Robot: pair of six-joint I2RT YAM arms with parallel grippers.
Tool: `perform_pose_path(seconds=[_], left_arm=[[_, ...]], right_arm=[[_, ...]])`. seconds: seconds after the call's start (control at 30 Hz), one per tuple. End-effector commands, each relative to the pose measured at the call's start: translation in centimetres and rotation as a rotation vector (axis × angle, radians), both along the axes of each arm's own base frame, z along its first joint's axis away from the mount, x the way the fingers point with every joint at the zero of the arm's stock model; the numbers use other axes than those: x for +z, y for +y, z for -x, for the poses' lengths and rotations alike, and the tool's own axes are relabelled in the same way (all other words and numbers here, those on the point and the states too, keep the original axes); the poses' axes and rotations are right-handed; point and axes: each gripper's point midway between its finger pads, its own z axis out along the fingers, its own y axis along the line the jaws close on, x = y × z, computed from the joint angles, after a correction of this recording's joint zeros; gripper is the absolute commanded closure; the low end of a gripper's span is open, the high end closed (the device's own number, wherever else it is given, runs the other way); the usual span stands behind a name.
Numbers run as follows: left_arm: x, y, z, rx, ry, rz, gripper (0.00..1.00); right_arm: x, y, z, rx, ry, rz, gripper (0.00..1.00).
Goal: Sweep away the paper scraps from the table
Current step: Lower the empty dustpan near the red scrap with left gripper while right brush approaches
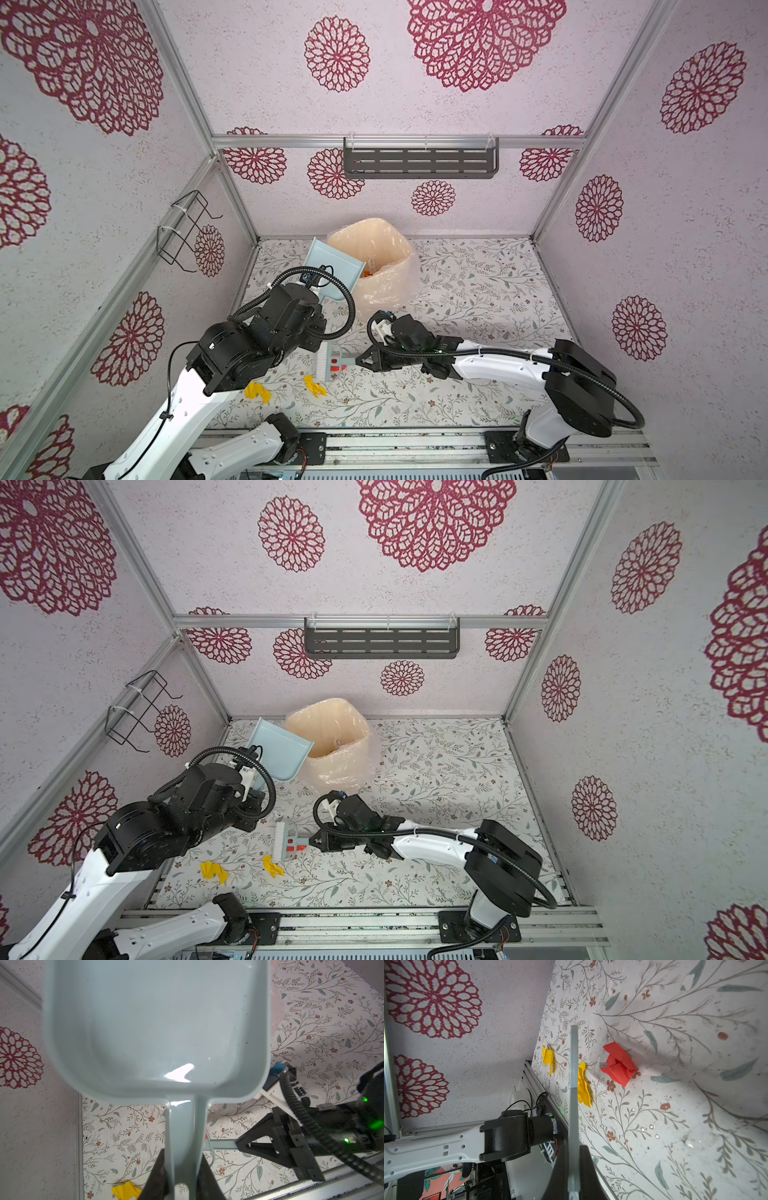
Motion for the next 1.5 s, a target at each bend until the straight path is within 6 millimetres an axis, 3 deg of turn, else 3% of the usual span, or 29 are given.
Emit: perform_pose_path(seconds=[0.0,0.27,0.47,0.77,1.03,1.13,1.2,1.47], left_arm=[[-0.3,-0.1,0.5,-0.004,0.017,0.018,1.00],[-0.8,0.0,0.8,-0.001,0.034,0.026,1.00],[-1.0,-0.2,0.8,-0.001,0.040,0.034,1.00],[-1.4,-0.4,0.9,-0.004,0.052,0.044,1.00],[-2.2,-0.9,1.0,-0.012,0.082,0.052,1.00],[-2.3,-1.1,1.0,-0.017,0.090,0.059,1.00],[-2.5,-1.3,1.1,-0.022,0.102,0.064,1.00],[-3.6,-3.0,2.0,-0.060,0.177,0.104,1.00]], right_arm=[[1.8,1.9,-0.9,-0.015,-0.020,-0.058,1.00],[-1.0,3.4,-2.3,-0.046,0.044,-0.008,1.00],[-2.6,1.2,-3.3,-0.118,0.105,0.008,1.00],[-4.4,-5.6,-2.0,-0.191,0.161,0.083,1.00],[-6.0,-14.2,-0.3,-0.276,0.180,0.230,1.00],[-5.4,-17.3,-0.4,-0.317,0.162,0.277,1.00],[-4.4,-18.3,-0.7,-0.338,0.150,0.269,1.00],[-0.1,-15.2,-1.6,-0.233,0.098,0.165,1.00]])
